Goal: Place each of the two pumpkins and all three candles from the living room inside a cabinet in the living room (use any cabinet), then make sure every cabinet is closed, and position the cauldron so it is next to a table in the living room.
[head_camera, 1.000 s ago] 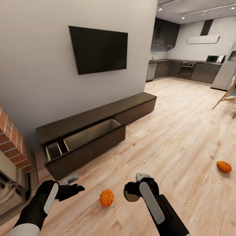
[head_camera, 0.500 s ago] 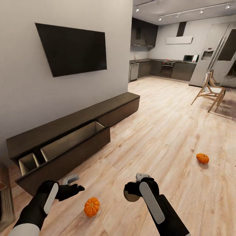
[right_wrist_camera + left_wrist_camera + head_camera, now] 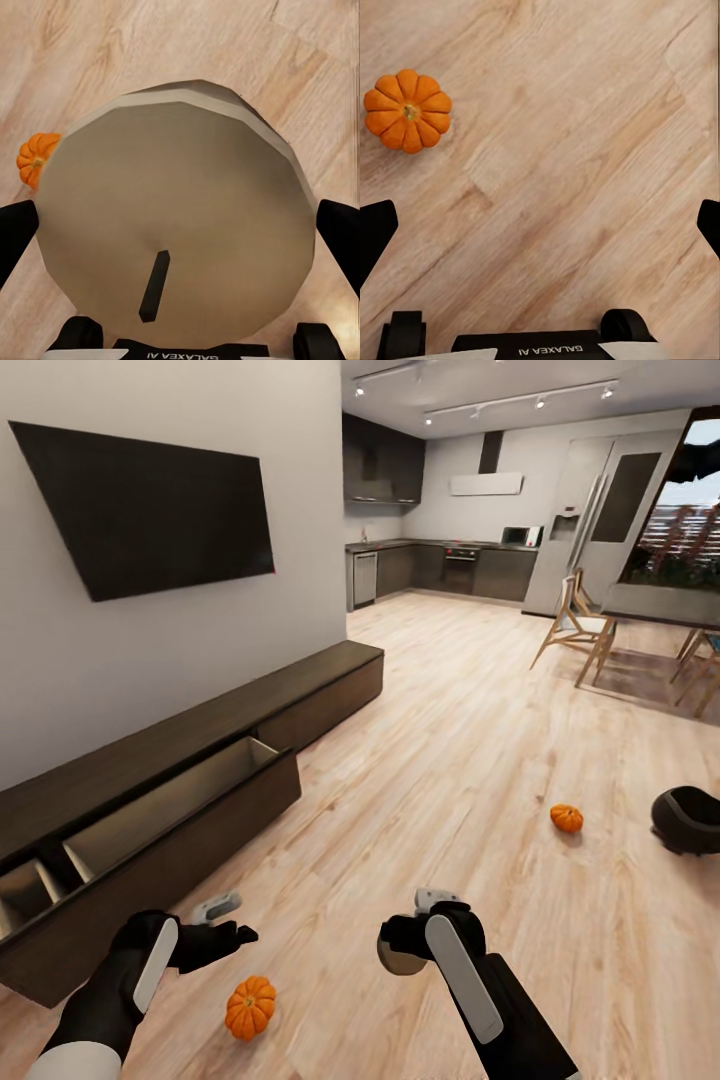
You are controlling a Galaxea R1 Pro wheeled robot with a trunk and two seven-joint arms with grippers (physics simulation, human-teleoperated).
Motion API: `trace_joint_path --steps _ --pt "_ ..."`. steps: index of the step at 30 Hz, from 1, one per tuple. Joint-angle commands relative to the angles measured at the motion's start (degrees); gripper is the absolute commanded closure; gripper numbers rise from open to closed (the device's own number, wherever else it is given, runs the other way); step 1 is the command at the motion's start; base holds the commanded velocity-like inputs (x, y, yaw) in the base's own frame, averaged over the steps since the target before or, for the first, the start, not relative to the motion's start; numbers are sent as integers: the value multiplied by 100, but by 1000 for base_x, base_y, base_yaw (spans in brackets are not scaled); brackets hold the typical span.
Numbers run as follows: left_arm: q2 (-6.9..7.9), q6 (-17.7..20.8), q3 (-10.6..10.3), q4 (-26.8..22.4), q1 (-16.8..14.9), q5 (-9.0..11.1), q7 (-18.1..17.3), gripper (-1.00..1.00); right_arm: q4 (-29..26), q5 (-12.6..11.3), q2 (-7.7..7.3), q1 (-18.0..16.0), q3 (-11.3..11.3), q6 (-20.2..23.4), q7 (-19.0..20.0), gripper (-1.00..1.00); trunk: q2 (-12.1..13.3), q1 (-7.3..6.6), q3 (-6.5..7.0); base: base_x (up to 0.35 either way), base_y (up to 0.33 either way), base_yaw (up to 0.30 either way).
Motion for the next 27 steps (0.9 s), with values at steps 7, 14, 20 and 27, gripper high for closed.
trace_joint_path --steps 7,14,20,27 --pt "0 0 0 0 0 1 0 -100 0 0 0 0 -2 -3 2 100 0 0 0 0 0 -280" --pt "0 -8 -18 0 0 1 7 -100 0 0 0 0 -9 -11 3 100 0 0 0 113 0 -280" --pt "17 -151 -388 0 0 -2 3 -100 0 -1 0 0 -11 -12 3 100 0 0 0 290 0 -279" --pt "25 -361 -463 0 0 1 7 -100 0 0 -7 0 -1 -139 -8 100 0 0 0 318 -45 -86"
